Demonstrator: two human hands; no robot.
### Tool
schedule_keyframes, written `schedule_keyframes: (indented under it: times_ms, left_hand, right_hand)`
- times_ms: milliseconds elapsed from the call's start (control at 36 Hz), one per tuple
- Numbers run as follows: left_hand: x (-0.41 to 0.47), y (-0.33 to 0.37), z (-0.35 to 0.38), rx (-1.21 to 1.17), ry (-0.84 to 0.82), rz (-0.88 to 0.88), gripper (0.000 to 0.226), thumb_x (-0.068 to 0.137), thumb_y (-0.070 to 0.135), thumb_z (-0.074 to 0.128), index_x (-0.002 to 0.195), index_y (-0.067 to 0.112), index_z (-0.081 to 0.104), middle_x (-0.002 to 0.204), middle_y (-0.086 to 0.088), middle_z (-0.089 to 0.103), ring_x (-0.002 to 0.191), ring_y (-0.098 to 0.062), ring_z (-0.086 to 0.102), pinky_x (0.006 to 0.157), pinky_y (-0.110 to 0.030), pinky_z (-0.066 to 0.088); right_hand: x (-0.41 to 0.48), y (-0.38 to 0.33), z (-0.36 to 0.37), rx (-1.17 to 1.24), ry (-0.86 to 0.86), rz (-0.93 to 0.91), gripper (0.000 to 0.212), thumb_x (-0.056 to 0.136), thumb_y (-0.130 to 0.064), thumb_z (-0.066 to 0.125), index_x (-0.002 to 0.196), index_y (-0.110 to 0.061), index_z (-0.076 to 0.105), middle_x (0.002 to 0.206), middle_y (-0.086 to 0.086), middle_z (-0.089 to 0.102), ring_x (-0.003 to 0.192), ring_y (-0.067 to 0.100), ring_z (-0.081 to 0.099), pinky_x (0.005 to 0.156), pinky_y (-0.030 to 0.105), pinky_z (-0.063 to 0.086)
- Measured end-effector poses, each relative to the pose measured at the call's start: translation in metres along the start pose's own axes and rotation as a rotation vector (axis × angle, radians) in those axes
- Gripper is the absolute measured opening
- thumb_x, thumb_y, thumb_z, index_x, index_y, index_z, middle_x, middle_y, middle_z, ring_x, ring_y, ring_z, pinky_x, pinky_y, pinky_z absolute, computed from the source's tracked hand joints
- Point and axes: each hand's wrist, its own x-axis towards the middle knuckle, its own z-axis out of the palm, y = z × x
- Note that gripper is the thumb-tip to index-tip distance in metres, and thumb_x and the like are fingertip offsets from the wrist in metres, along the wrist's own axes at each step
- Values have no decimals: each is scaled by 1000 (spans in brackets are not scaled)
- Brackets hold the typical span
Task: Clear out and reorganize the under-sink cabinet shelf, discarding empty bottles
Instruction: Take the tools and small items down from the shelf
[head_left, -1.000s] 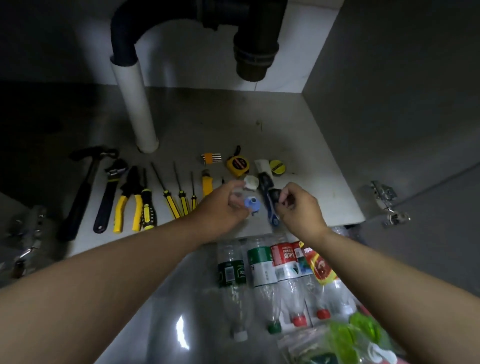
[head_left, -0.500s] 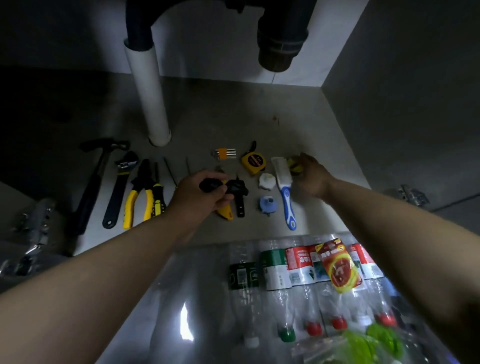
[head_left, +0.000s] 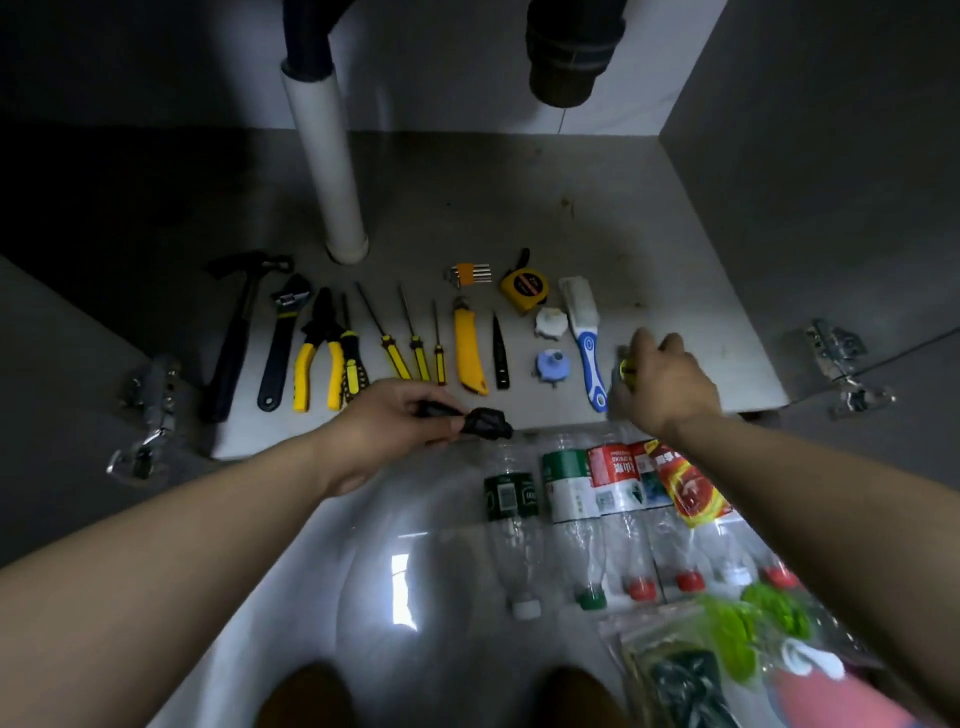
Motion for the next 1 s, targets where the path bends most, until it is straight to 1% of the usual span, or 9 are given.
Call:
schedule_keyframes:
  times_ms: [167, 306, 472, 556, 694, 750, 806, 861, 1000]
  left_hand:
    - [-32, -64, -7, -67, -46, -124, 24, 92, -3, 68, 114, 6, 75, 110, -13, 76, 103, -20, 72, 97, -30, 56]
    - [-41, -117, -22, -126, 232, -243, 15, 93, 3, 71, 108, 1, 71, 93, -16, 71, 74, -15, 65, 65, -21, 57]
    - [-31, -139, -43, -242, 492, -249, 18, 94, -2, 67, 111, -2, 72, 86, -11, 69, 63, -11, 63, 55, -13, 52]
    - [-21, -144, -47, -257, 534, -222, 19, 93, -6, 65, 108, 3, 74, 99, -17, 72, 74, -16, 67, 70, -20, 60]
    - [-20, -151, -44, 12, 570, -54, 44, 91, -7, 64, 79, 35, 66, 98, -7, 65, 95, -23, 62, 92, -32, 50]
    - [-19, -155, -42, 172, 569, 2, 37, 89, -10, 62, 87, 26, 69, 100, -8, 61, 96, -21, 57, 91, -31, 49]
    - [-18, -162, -41, 297, 588, -4, 38, 90, -9, 60, 121, 11, 69, 119, -13, 59, 102, -17, 59, 94, -18, 51]
    - [-20, -169, -42, 333, 617, -17, 49, 91, -10, 59, 135, 11, 61, 130, -9, 42, 95, 1, 54, 87, 4, 38]
    - [-24, -181, -43, 485, 593, -28, 55, 90, -10, 51, 133, 22, 63, 137, -9, 32, 113, -24, 55, 96, -11, 38]
  right_hand:
    - [-69, -29, -15, 160, -28, -453, 43, 78, -51, 60, 110, -31, 38, 108, -5, 41, 76, 23, 54, 63, 37, 48]
    - [-113, -71, 18, 194, -349, -649, 42, 86, -36, 70, 111, -32, 37, 113, -5, 44, 84, 20, 57, 66, 36, 49]
    - [-122, -127, 79, 172, -405, -518, 25, 86, -20, 67, 102, -20, 47, 112, 7, 43, 86, 36, 60, 67, 38, 48]
    - [-117, -149, 104, 133, -354, -417, 22, 88, -17, 63, 107, -20, 51, 116, 8, 44, 89, 34, 62, 66, 35, 47]
    - [-107, -163, 123, 182, -372, -181, 35, 85, -4, 61, 120, -2, 56, 130, 18, 41, 102, 39, 61, 89, 41, 53]
    - [-113, -164, 126, 241, -400, -126, 40, 85, -1, 58, 125, 0, 52, 135, 18, 35, 106, 41, 60, 93, 43, 53]
    - [-126, -163, 127, 283, -393, -162, 44, 86, 0, 56, 129, -1, 49, 140, 15, 29, 110, 39, 58, 96, 44, 53]
    - [-140, -161, 129, 248, -348, -295, 51, 85, -3, 57, 134, -5, 46, 144, 11, 26, 118, 35, 50, 94, 45, 55]
    - [-164, -167, 139, -84, -410, -553, 61, 85, -19, 62, 142, -12, 41, 157, 13, 18, 135, 33, 35, 97, 44, 49]
